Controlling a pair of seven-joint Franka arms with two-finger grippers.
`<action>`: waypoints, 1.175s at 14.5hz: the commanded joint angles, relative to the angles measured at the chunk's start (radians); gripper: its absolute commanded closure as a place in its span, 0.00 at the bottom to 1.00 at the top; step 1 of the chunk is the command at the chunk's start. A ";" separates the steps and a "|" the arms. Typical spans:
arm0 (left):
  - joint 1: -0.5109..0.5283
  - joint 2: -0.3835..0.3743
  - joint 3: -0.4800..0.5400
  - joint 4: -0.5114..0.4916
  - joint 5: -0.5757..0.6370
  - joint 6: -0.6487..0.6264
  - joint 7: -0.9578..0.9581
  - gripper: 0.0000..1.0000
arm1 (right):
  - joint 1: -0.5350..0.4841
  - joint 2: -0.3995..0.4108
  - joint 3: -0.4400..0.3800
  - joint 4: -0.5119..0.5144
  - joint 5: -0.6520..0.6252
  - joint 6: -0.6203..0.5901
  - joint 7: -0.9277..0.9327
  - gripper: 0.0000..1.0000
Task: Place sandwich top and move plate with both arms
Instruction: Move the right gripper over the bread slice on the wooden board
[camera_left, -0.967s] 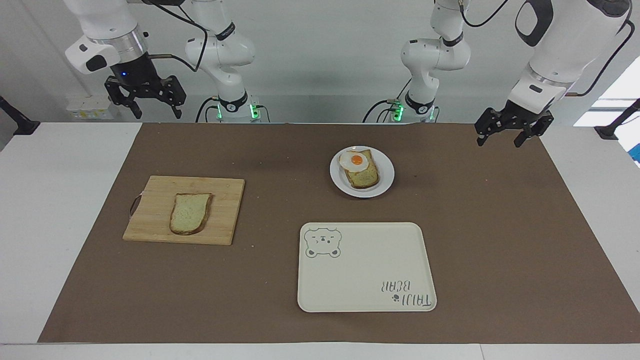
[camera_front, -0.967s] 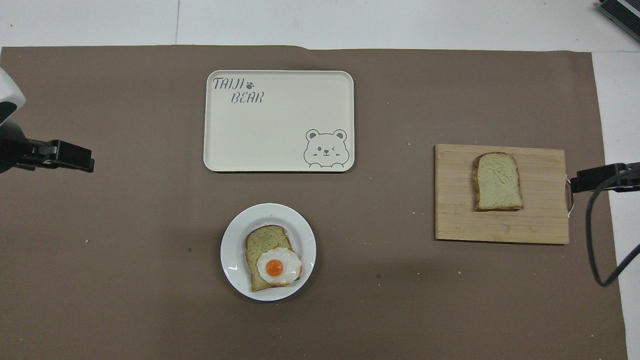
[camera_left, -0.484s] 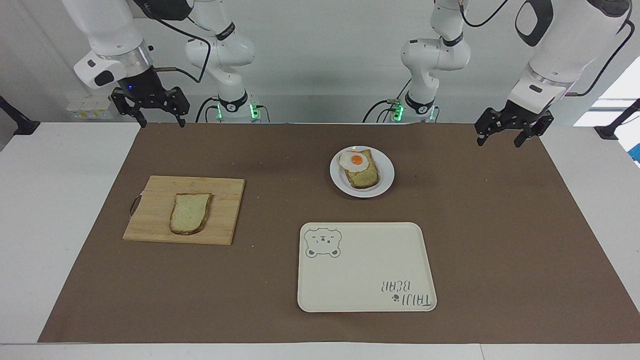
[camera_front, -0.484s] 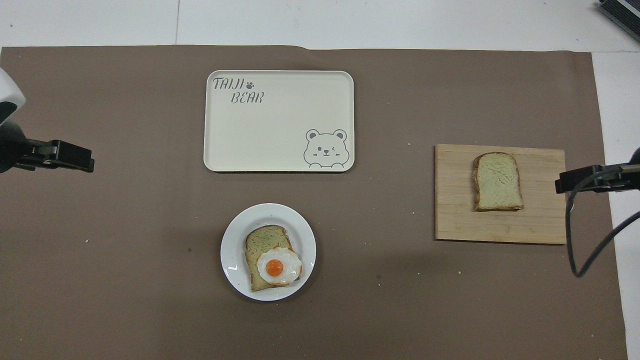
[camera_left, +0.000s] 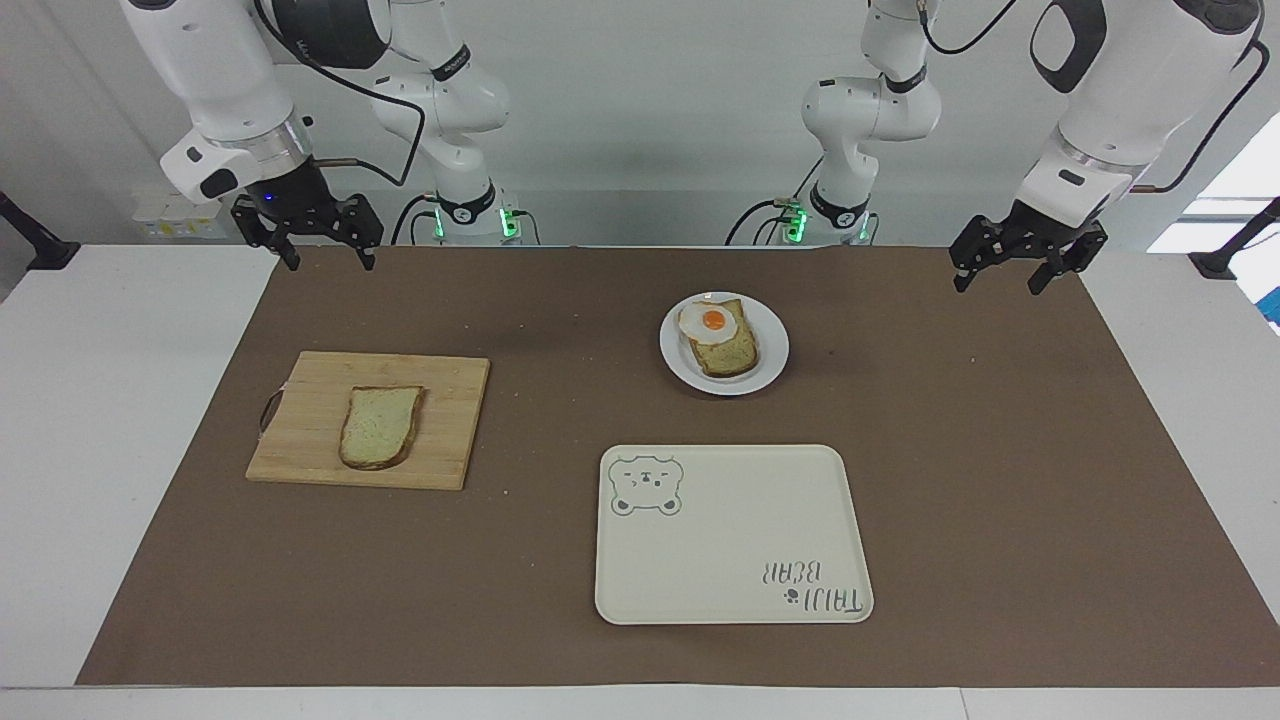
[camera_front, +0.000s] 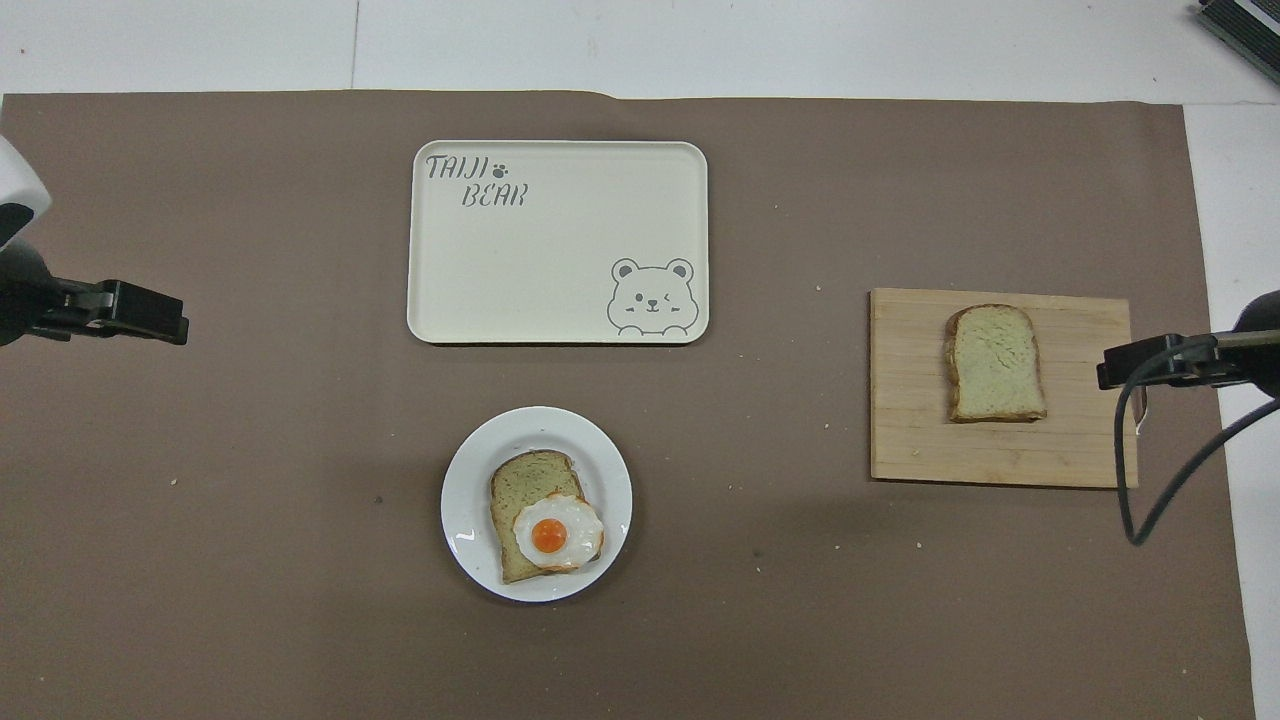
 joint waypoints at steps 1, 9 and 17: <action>0.012 0.003 -0.009 0.017 0.012 -0.012 0.012 0.00 | -0.023 -0.006 0.010 -0.084 0.044 0.114 -0.008 0.00; 0.013 0.003 -0.009 0.017 0.012 -0.012 0.012 0.00 | -0.072 0.176 0.010 -0.092 0.156 0.327 -0.165 0.00; 0.013 0.003 -0.009 0.017 0.012 -0.012 0.012 0.00 | -0.141 0.358 0.010 -0.091 0.280 0.510 -0.293 0.00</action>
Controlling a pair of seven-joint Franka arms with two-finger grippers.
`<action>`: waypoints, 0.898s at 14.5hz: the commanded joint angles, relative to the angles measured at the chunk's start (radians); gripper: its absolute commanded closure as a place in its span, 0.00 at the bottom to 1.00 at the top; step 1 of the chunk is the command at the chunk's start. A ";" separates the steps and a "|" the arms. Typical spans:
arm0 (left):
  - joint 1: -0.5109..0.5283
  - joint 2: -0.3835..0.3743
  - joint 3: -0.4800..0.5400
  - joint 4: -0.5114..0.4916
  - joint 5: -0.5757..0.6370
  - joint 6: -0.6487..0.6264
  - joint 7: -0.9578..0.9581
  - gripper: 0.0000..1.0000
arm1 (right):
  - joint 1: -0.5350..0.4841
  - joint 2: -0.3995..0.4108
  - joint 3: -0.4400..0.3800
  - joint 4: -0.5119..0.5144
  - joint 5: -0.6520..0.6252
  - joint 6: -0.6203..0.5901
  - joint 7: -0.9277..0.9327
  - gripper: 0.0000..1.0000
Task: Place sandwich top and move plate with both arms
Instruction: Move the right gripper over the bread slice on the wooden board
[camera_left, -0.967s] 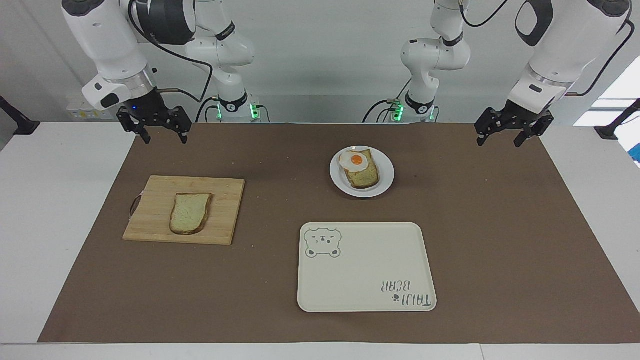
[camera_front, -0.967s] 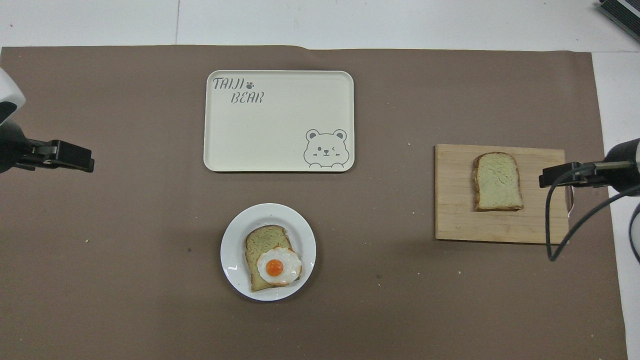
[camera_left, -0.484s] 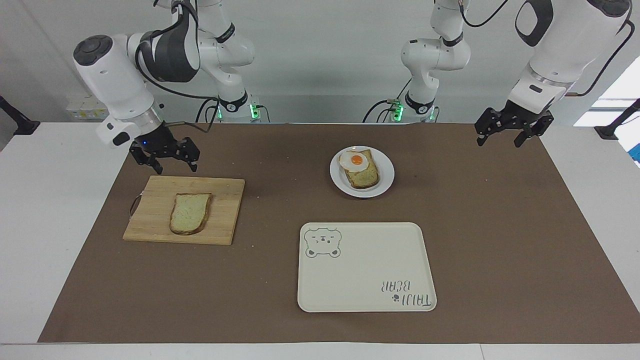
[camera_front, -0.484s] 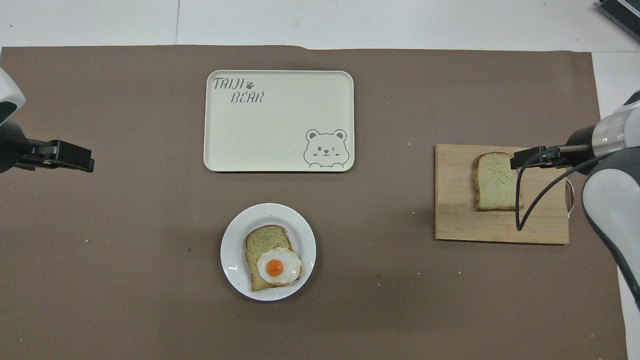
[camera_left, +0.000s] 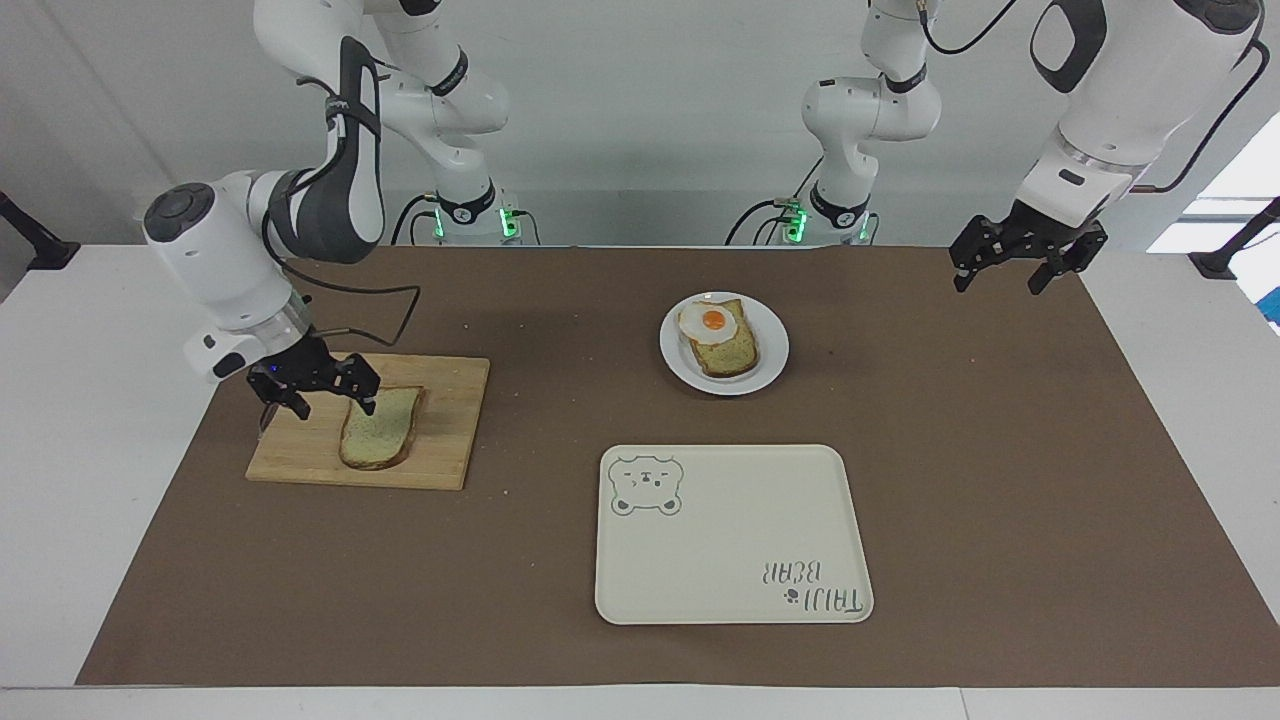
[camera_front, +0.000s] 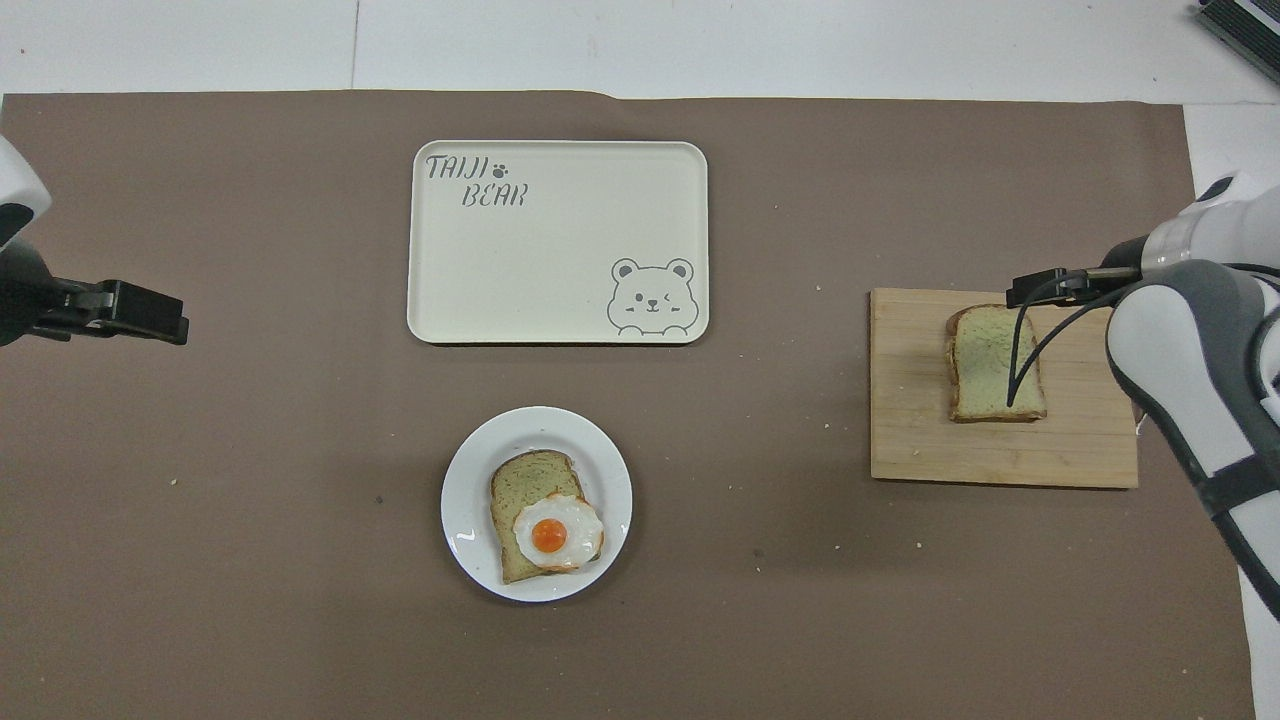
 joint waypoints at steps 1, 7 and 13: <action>0.012 0.003 -0.009 0.017 0.012 -0.012 0.012 0.00 | -0.044 0.048 0.011 0.004 0.091 0.021 -0.167 0.00; 0.012 0.003 -0.009 0.017 0.012 -0.012 0.012 0.00 | -0.086 0.090 0.011 -0.066 0.111 0.073 -0.306 0.00; 0.012 0.003 -0.009 0.017 0.012 -0.012 0.012 0.00 | -0.087 0.087 0.011 -0.115 0.140 0.108 -0.329 0.00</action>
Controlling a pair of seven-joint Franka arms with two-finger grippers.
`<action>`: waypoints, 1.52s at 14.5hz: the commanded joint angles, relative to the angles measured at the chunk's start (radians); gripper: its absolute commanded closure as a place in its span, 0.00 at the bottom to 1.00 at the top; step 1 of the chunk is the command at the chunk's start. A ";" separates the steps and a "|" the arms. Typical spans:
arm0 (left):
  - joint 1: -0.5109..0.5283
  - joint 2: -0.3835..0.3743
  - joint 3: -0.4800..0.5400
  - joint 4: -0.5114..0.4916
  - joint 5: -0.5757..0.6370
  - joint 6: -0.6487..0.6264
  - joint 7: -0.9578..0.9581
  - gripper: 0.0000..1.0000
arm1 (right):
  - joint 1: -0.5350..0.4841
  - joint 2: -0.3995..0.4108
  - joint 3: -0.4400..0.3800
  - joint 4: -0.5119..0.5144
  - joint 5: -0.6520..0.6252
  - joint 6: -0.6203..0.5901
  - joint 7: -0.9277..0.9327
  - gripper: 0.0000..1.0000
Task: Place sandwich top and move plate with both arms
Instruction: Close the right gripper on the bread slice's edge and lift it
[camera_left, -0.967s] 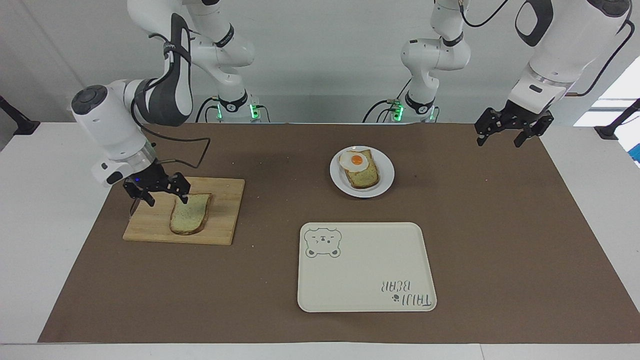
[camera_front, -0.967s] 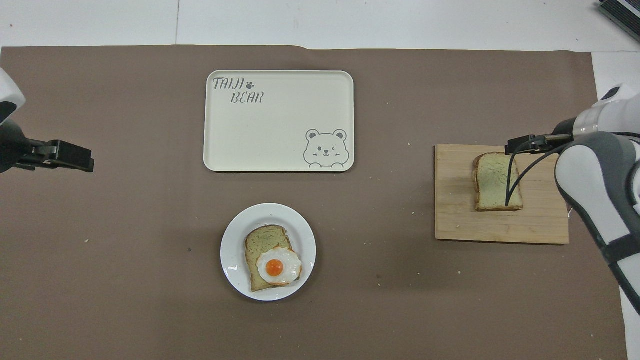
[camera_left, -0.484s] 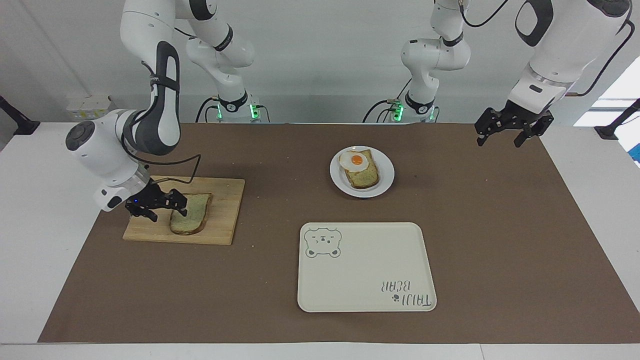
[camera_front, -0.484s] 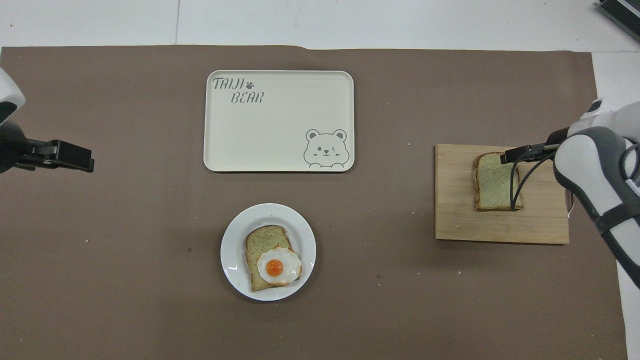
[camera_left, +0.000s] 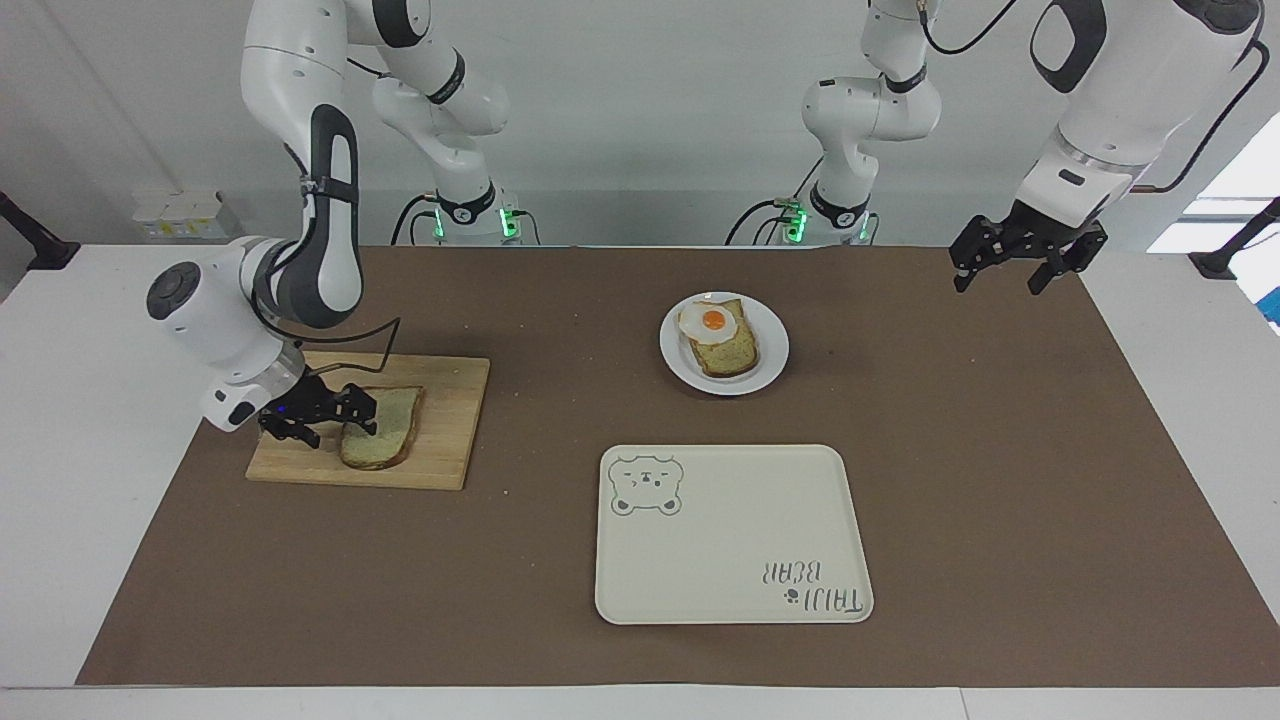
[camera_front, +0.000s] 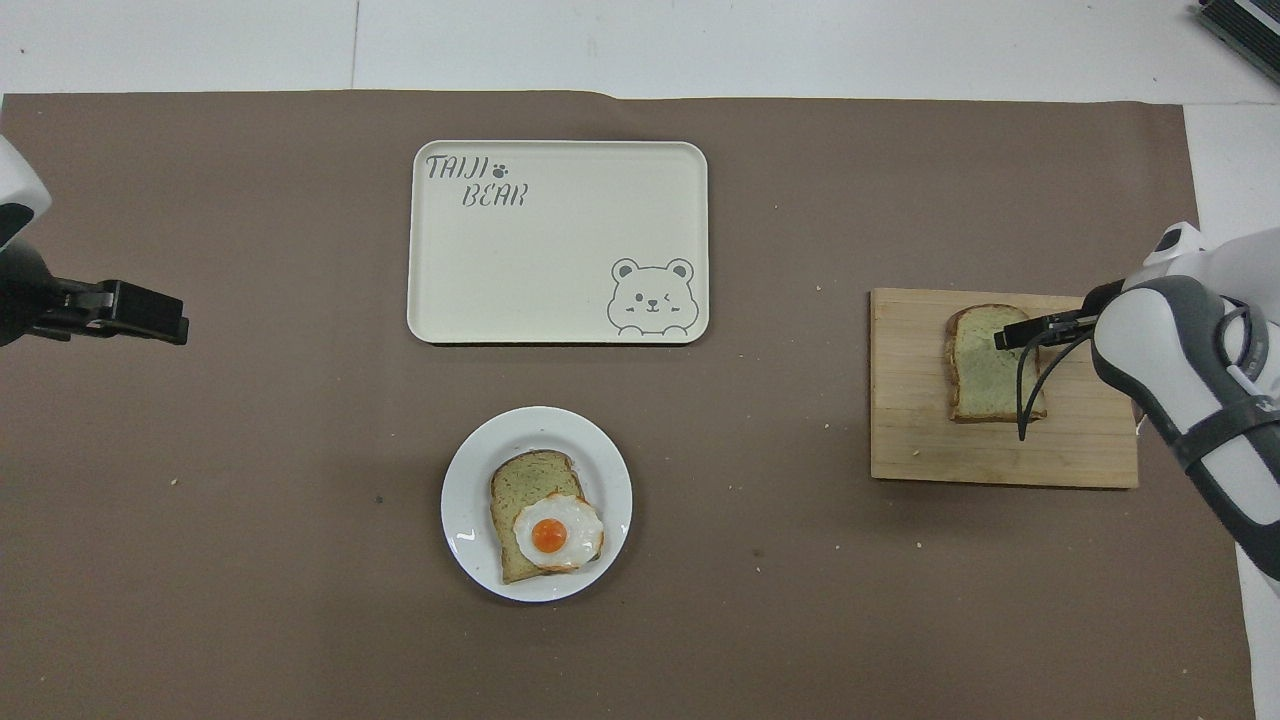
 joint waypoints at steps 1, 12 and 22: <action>0.012 0.003 -0.009 0.017 0.012 -0.012 0.012 0.00 | -0.017 -0.014 0.012 -0.033 0.045 0.026 -0.043 0.00; 0.012 0.003 -0.009 0.017 0.012 -0.012 0.012 0.00 | -0.006 -0.008 0.012 -0.034 0.046 0.028 -0.035 1.00; 0.012 0.003 -0.009 0.017 0.012 -0.012 0.014 0.00 | -0.002 0.003 0.012 -0.016 0.037 0.023 -0.031 1.00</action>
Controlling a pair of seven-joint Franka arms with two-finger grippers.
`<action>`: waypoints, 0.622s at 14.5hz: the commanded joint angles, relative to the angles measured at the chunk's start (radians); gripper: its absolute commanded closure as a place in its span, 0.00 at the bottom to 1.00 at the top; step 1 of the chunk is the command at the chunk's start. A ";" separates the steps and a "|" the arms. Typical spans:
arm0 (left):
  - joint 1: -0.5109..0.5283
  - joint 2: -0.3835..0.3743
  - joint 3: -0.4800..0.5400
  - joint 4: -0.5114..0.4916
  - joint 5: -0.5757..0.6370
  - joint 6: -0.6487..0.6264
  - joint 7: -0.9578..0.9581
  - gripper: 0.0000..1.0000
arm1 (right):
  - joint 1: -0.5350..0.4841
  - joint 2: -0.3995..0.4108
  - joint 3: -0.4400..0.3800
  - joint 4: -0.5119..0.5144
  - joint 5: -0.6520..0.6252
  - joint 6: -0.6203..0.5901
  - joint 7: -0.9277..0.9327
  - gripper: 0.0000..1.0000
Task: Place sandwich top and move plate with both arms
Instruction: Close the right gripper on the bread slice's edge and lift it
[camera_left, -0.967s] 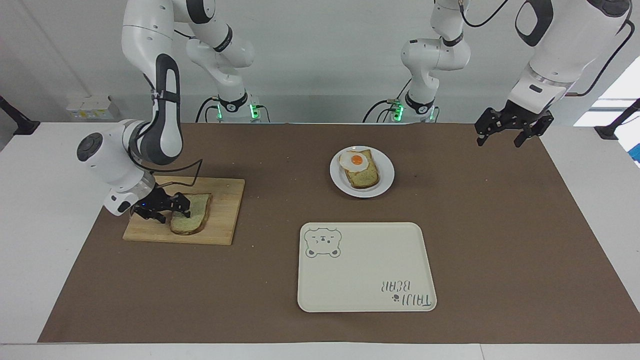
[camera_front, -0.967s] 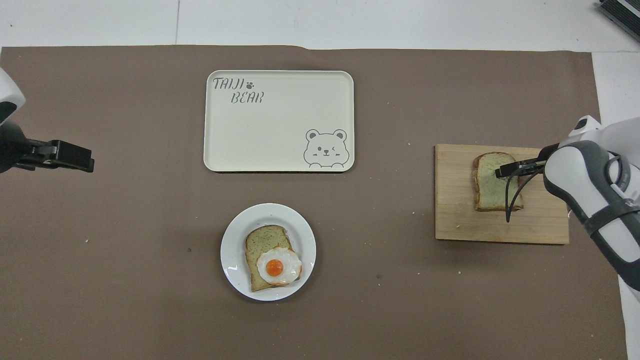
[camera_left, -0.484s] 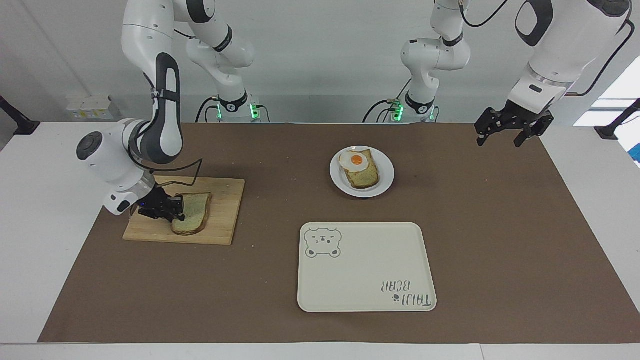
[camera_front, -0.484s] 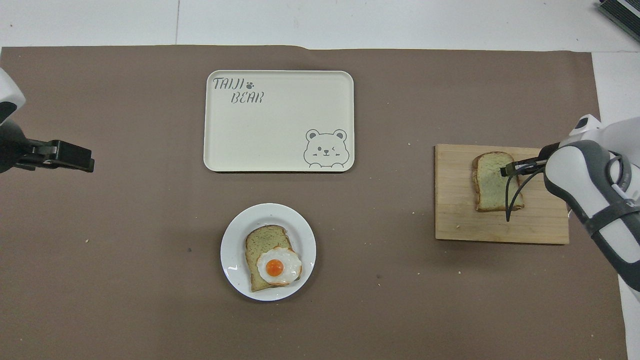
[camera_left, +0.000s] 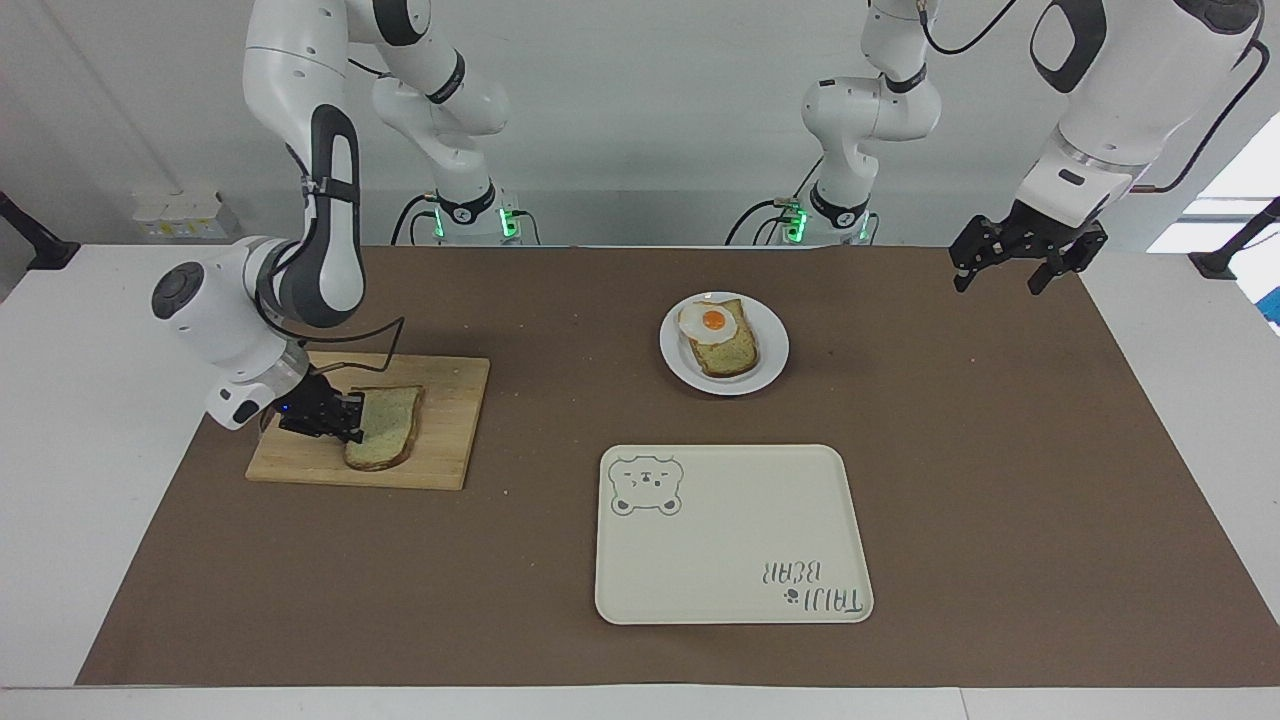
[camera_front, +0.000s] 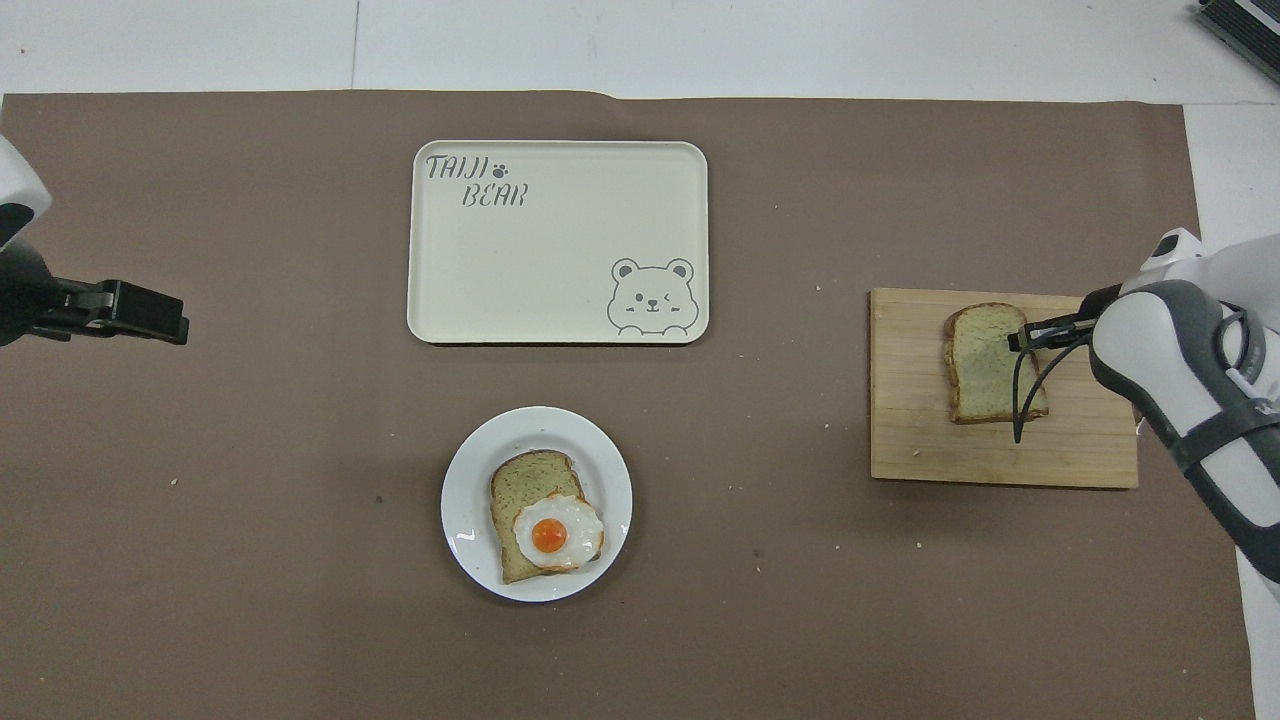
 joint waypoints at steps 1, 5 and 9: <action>0.012 0.003 -0.009 0.017 0.012 -0.012 0.012 0.00 | -0.004 0.010 0.012 0.000 0.024 0.012 -0.032 1.00; 0.012 0.003 -0.009 0.017 0.012 -0.012 0.012 0.00 | -0.002 0.000 0.015 0.061 0.018 -0.072 -0.028 1.00; 0.013 0.003 -0.009 0.017 0.012 -0.012 0.012 0.00 | -0.001 -0.038 0.024 0.130 0.022 -0.230 0.004 1.00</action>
